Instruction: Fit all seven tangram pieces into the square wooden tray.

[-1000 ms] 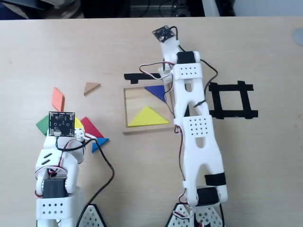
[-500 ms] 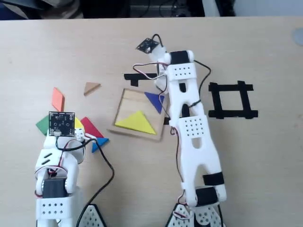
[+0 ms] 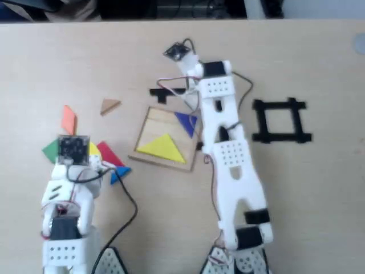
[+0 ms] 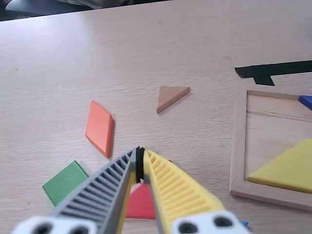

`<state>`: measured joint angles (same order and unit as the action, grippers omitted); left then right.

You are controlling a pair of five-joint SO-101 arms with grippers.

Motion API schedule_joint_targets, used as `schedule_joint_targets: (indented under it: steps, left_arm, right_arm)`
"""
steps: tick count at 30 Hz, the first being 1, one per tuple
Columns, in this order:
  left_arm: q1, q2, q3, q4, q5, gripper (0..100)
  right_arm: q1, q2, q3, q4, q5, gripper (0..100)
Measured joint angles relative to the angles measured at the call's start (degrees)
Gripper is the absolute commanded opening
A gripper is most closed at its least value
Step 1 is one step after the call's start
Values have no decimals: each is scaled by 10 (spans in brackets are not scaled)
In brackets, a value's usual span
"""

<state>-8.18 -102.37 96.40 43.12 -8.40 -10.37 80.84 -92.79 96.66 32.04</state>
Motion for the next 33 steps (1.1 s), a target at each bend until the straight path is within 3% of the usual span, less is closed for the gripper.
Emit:
schedule_joint_targets:
  steps: [7, 17, 25, 33]
  left_arm:
    - [0, 0, 0, 0, 0, 30]
    - [0, 0, 0, 0, 0, 30]
    - [-2, 0, 0, 0, 0, 30]
    - [-17, 0, 0, 0, 0, 30]
  right_arm:
    - [-23, 0, 0, 25, -43, 11]
    - [-26, -9, 0, 25, -237, 11]
    - [-55, 1, -5, 25, -324, 11]
    - [-55, 3, -9, 25, -329, 11]
